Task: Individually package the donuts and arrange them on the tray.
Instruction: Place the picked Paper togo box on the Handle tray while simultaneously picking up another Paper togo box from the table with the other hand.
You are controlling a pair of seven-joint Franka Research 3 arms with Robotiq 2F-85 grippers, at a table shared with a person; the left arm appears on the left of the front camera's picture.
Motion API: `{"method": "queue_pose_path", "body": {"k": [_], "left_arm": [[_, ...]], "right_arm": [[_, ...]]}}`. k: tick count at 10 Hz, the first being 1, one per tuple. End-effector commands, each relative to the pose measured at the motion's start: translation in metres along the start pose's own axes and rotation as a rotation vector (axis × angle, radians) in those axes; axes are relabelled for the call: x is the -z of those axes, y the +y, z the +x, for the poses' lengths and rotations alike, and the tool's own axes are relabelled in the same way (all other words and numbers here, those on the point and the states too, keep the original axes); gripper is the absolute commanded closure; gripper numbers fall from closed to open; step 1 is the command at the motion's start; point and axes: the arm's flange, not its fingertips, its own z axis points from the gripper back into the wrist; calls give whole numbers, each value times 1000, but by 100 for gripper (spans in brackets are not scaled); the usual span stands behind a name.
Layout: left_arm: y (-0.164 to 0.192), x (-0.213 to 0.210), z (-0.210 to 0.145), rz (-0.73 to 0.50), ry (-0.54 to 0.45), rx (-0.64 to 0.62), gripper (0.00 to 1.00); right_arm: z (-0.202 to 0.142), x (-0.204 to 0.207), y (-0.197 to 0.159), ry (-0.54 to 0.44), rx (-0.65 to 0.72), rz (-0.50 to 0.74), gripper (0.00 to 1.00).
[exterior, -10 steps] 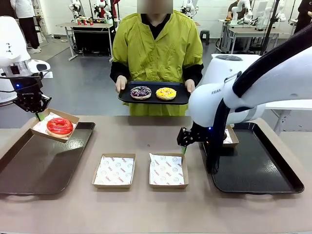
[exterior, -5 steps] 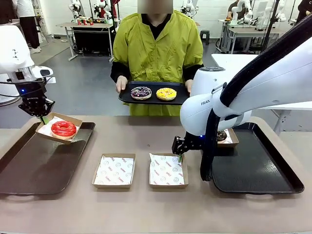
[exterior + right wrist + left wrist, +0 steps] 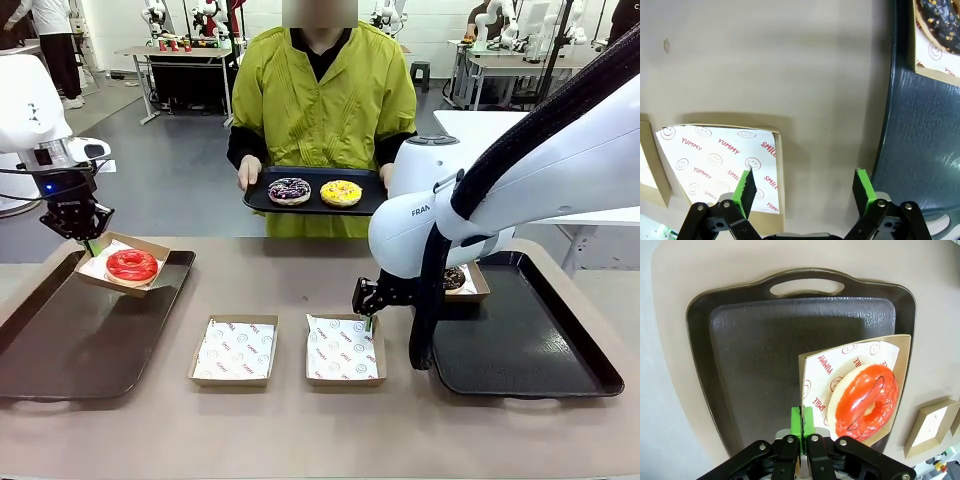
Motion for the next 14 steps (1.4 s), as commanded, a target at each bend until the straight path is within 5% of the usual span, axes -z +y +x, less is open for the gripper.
{"method": "queue_pose_path", "body": {"k": [1, 11, 12, 13, 14], "left_arm": [[-2, 3, 4, -33, -7, -15, 99], [0, 33, 38, -83, 18, -70, 99], [0, 34, 40, -88, 17, -72, 99], [1, 34, 41, -86, 17, -65, 40], [1, 34, 41, -86, 18, -67, 40]], "right_arm": [[-4, 8, 8, 22, 34, -14, 0], [-6, 29, 23, 70, 68, -39, 0], [-7, 30, 24, 64, 62, -38, 25], [-8, 29, 25, 62, 60, -45, 57], [-10, 29, 26, 58, 63, -48, 82]]}}
